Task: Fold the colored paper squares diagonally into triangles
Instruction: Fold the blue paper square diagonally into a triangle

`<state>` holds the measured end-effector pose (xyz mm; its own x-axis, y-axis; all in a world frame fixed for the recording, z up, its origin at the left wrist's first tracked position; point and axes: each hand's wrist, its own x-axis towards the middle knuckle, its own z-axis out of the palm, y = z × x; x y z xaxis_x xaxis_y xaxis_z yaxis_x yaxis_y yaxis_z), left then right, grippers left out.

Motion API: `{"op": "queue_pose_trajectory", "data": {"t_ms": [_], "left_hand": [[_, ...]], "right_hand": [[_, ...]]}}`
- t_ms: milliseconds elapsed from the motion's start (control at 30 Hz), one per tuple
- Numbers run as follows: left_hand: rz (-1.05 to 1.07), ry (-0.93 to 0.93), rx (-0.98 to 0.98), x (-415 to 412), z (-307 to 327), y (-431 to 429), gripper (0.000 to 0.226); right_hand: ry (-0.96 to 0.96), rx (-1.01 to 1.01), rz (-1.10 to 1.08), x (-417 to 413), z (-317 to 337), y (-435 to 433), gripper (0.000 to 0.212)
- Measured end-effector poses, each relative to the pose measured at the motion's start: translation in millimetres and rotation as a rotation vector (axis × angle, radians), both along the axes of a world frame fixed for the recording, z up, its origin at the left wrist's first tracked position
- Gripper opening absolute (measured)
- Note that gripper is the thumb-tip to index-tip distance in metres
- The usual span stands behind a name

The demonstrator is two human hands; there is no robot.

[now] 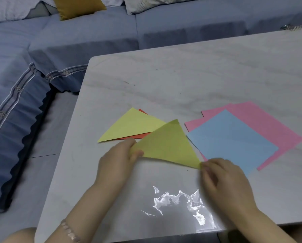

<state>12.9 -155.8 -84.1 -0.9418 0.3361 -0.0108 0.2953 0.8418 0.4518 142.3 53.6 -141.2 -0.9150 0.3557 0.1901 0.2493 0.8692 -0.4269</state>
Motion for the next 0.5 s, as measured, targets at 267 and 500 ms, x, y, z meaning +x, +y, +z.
{"op": "queue_pose_trajectory", "data": {"t_ms": [267,500], "left_hand": [[0.202,0.005,-0.081,-68,-1,-17,0.032],[-0.054,-0.106,0.115,-34,-16,71,0.053]], "right_hand": [[-0.257,0.031,-0.065,-39,9,37,0.050],[-0.279,0.066,-0.039,-42,7,27,0.053]]}}
